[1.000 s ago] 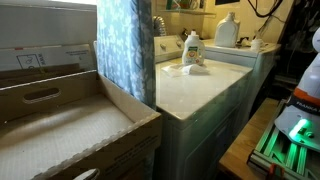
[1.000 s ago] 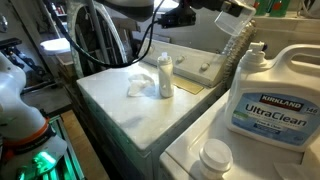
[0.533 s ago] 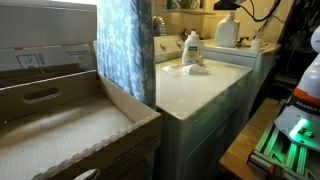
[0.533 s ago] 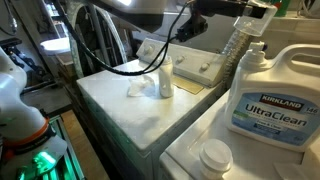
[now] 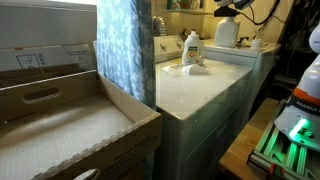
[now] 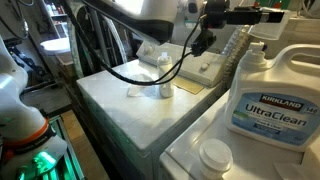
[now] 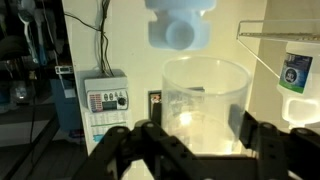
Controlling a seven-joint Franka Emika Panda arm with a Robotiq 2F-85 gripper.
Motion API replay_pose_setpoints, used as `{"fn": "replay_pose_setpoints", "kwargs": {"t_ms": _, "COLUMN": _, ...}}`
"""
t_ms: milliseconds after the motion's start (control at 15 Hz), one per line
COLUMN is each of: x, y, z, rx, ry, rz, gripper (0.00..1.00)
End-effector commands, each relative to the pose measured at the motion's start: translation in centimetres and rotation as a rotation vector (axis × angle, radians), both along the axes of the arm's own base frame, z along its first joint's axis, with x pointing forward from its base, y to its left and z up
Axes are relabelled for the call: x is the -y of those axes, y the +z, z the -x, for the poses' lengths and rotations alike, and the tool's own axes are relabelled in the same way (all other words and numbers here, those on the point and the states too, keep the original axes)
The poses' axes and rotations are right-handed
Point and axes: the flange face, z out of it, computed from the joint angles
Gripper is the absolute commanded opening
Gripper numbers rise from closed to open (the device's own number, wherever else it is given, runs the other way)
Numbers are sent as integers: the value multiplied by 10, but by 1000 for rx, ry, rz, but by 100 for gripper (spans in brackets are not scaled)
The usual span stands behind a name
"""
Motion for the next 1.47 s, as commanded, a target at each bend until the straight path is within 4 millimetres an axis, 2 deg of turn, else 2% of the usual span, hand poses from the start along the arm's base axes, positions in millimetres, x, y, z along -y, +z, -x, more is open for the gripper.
{"fn": "replay_pose_setpoints", "kwargs": {"t_ms": 0, "x": 7, "y": -20, "z": 1, "rx": -6, "ry": 2, "rz": 25, "gripper": 44}}
{"fn": "replay_pose_setpoints", "kwargs": {"t_ms": 133, "x": 5, "y": -30, "z": 1, "rx": -17, "ry": -17, "rz": 19, "gripper": 44}}
{"fn": "replay_pose_setpoints", "kwargs": {"t_ms": 600, "x": -3, "y": -40, "z": 12, "rx": -35, "ry": -122, "rz": 20, "gripper": 44}}
{"fn": "replay_pose_setpoints", "kwargs": {"t_ms": 1133, "x": -15, "y": -67, "z": 13, "rx": 7, "ry": -80, "rz": 23, "gripper": 44}}
{"fn": "replay_pose_setpoints", "kwargs": {"t_ms": 1400, "x": -11, "y": -72, "z": 17, "rx": 14, "ry": -68, "rz": 51, "gripper": 44}}
